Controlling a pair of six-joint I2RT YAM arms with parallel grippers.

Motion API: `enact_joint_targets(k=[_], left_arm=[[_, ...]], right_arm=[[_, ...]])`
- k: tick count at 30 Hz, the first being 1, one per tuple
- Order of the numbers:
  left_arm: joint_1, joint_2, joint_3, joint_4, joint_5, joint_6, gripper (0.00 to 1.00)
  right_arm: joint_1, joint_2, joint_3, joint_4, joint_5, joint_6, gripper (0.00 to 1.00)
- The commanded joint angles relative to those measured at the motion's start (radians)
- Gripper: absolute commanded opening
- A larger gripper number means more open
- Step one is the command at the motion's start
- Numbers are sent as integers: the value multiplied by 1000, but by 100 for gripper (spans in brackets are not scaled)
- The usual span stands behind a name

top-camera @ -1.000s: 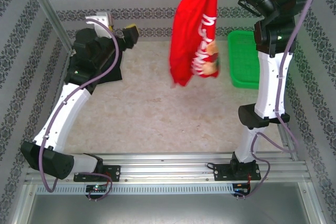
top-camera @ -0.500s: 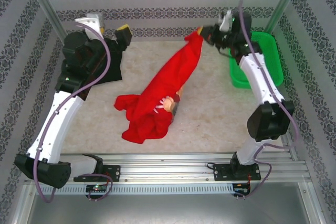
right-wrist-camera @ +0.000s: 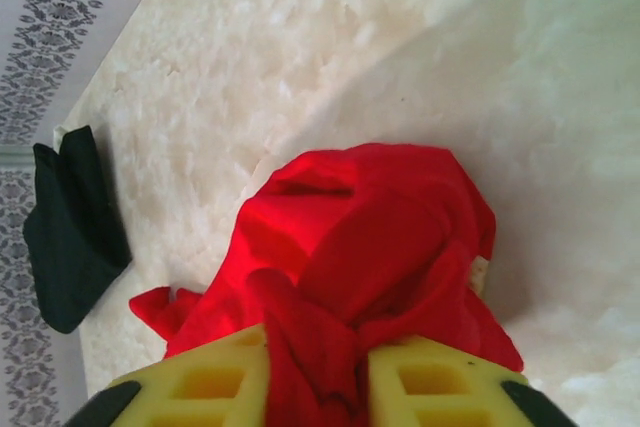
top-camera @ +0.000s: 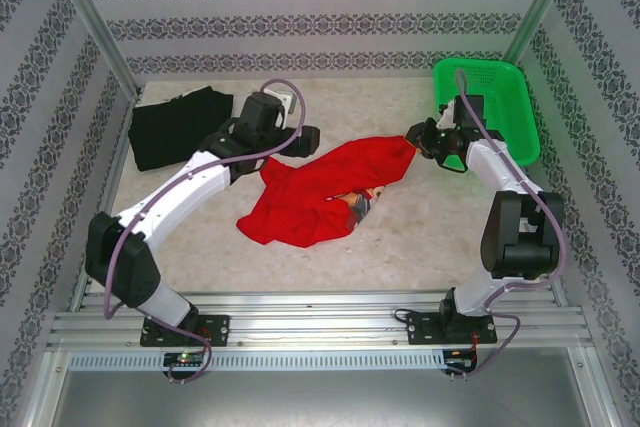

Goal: Fold and stack the t-shirts

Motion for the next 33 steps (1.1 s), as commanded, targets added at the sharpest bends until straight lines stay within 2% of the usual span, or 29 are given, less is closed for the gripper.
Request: enact_joint_targets(k=[1, 4, 6, 11, 15, 17, 21, 23, 24, 28, 33], left_arm=[[-18, 68, 73, -126, -64, -46, 100], [-17, 112, 88, -220, -100, -105, 100], [-16, 109, 53, -220, -73, -150, 100], [-16, 105, -40, -136, 30, -222, 99], [-19, 162, -16, -169, 83, -212, 95], [-19, 197, -4, -175, 73, -208, 92], [-20, 270, 21, -142, 102, -224, 80], [-20, 297, 26, -107, 126, -234, 80], [-20, 308, 20, -77, 145, -240, 76], [-20, 329, 17, -15, 205, -257, 34], [-20, 282, 7, 7, 215, -250, 8]], right_arm=[[1, 0, 6, -92, 50, -64, 33], [0, -40, 26, -192, 124, -113, 40], [0, -80, 23, -262, 173, -133, 46], [23, -250, -108, -295, 222, -141, 74], [56, -366, -203, -267, 170, -164, 98], [68, -395, -241, -259, 171, -176, 98], [69, -374, -254, -302, 220, -175, 98], [70, -350, -250, -306, 228, -176, 98], [70, -335, -247, -302, 233, -177, 98], [67, -271, -223, -286, 256, -179, 97], [65, -186, -184, -257, 289, -183, 94]])
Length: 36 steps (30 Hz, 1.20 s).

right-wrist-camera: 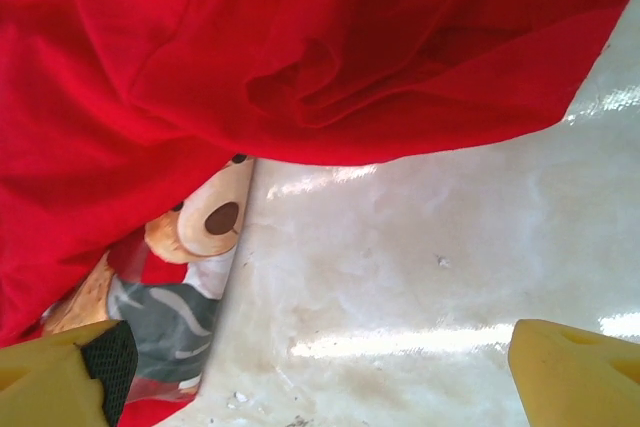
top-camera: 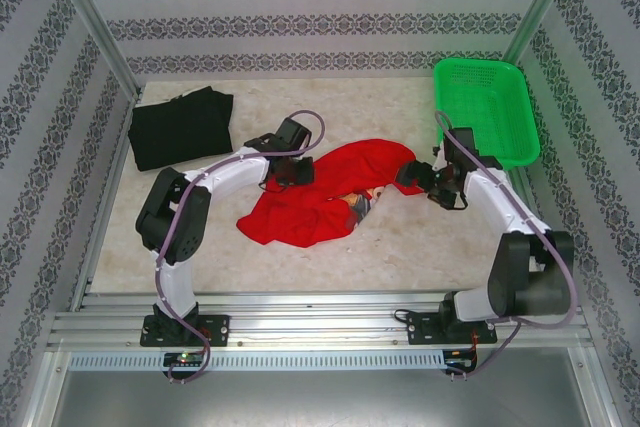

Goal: Fold and stack the t-shirts

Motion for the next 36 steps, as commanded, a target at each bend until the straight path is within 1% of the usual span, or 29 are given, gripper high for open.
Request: enact_joint_targets(k=[1, 2, 5, 8, 10, 12, 14, 18, 24, 28, 29, 30, 33, 34, 35, 36], left_arm=[[-14, -64, 10, 51, 21, 4, 2], [-14, -80, 9, 49, 17, 5, 0], [-17, -140, 15, 34, 4, 11, 0], [-24, -197, 30, 12, -5, 28, 0], [-26, -229, 36, 8, -1, 36, 0], [-28, -251, 43, 4, -1, 41, 0], [-28, -267, 51, 4, 0, 44, 0], [-29, -274, 70, -6, 9, 53, 0], [-29, -274, 66, -4, 10, 62, 0], [-29, -271, 55, 15, 17, 63, 0], [-29, -267, 55, 17, 20, 63, 0], [-29, -264, 58, 17, 26, 63, 0], [-29, -259, 68, 42, 55, 69, 0], [-29, -256, 76, 50, 61, 69, 0], [-28, -255, 88, 55, 63, 70, 0], [-28, -251, 105, 53, 64, 74, 0]], right_arm=[[-2, 56, 60, 29, 51, -21, 93], [-2, 75, 73, 32, 58, -19, 92], [-1, 132, 129, 42, 63, -23, 90], [4, 191, 193, 40, 97, -32, 88], [4, 246, 240, 33, 103, -36, 82], [11, 301, 283, 16, 112, -41, 73], [24, 352, 320, -3, 143, -39, 66], [60, 415, 384, -23, 164, -32, 62], [88, 464, 422, -60, 196, -24, 62], [95, 476, 419, -66, 217, -10, 54], [96, 481, 422, -63, 222, -7, 50], [96, 485, 426, -59, 223, -1, 42], [99, 470, 442, -42, 222, 10, 13], [101, 446, 441, -22, 227, 11, 6], [101, 419, 441, -6, 230, 10, 1], [102, 384, 439, 16, 228, 10, 0]])
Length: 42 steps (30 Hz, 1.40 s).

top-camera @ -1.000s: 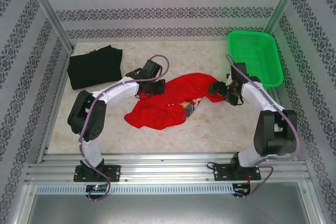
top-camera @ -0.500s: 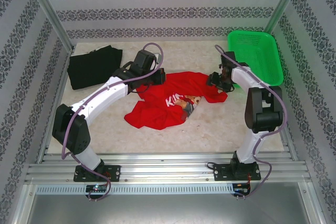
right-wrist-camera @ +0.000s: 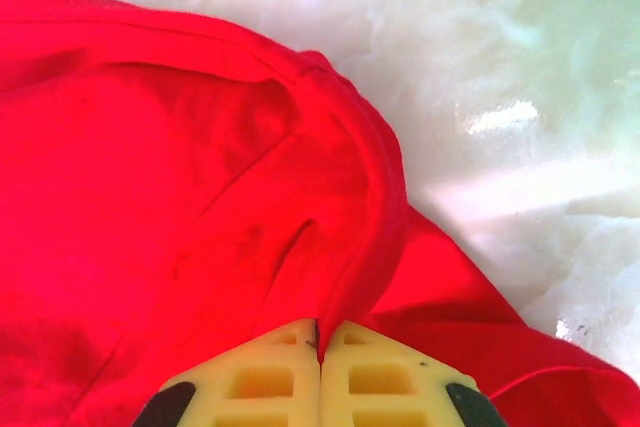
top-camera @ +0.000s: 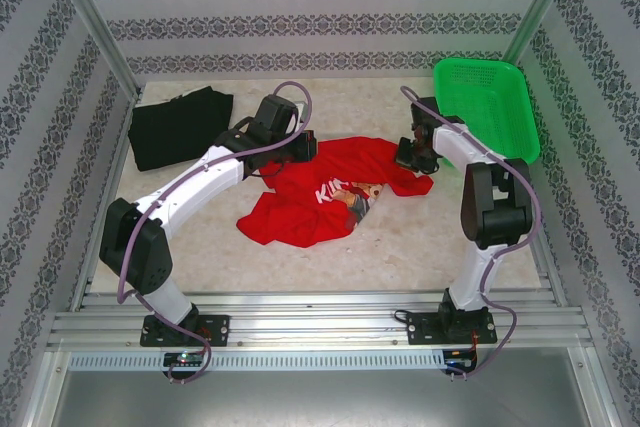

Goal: Fold and stack the t-shirts

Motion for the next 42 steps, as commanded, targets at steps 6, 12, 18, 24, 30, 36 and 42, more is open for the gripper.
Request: enact_joint_targets(k=[6, 12, 18, 24, 30, 36, 42], left_arm=[[-10, 7, 163, 33, -8, 52, 0], [-10, 61, 369, 37, -21, 78, 0], [-10, 238, 753, -48, 10, 131, 0], [-10, 428, 1185, -146, 46, 161, 0], [7, 447, 1279, -139, -6, 241, 0], [87, 368, 1107, -150, -76, 309, 0], [212, 90, 409, 183, -125, 190, 0]], right_arm=[[-5, -298, 48, 151, -71, 17, 0], [-66, -436, 124, 271, -201, 106, 0], [-241, -452, 235, 400, -420, 310, 0], [-325, -451, 403, 438, -499, 345, 0], [-386, -413, 525, 525, -556, 477, 0], [-334, -474, 408, 503, -598, 446, 0], [-151, -558, 72, 482, -603, 383, 0]])
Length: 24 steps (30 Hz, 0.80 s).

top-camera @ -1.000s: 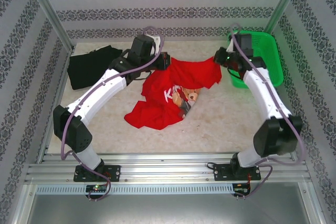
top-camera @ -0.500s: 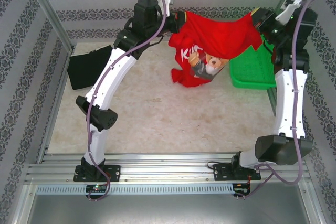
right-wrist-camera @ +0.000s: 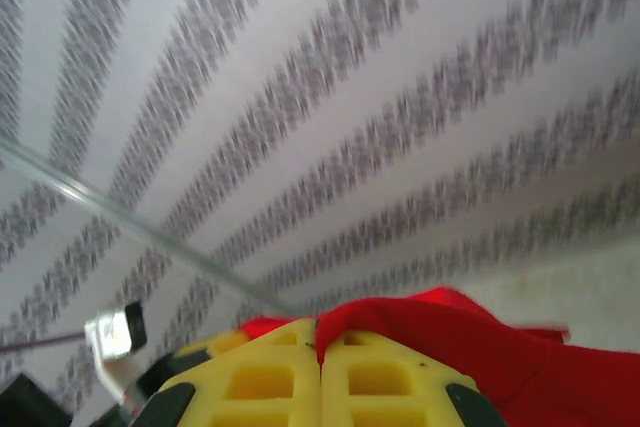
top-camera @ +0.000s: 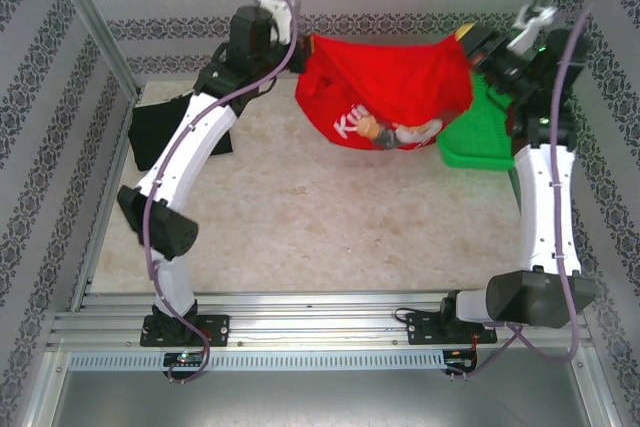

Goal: Fold and stack the t-shirts

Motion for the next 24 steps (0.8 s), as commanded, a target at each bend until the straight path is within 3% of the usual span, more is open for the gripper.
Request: enact_joint_targets(k=[1, 4, 6, 11, 18, 22, 23, 24], left_arm=[[84, -157, -342, 275, -70, -87, 0], [129, -223, -584, 371, -79, -122, 0], [150, -216, -659, 357, -25, -144, 0], [158, -187, -755, 326, -13, -135, 3], [209, -137, -740, 258, -21, -162, 11], [211, -92, -667, 186, 24, -165, 20], [210, -84, -650, 173, 35, -175, 28], [209, -79, -638, 164, 44, -189, 41]], right_arm=[[112, -31, -141, -16, -25, -48, 0], [223, -28, -248, -64, 15, -105, 0], [291, -2, -310, -58, 22, -101, 0], [460, 89, -365, -70, 66, -94, 0], [536, 246, -370, -115, 34, 39, 0], [540, 303, -358, -149, 57, 46, 0], [536, 314, -353, -166, 72, 40, 0], [528, 326, -348, -191, 90, 36, 0]])
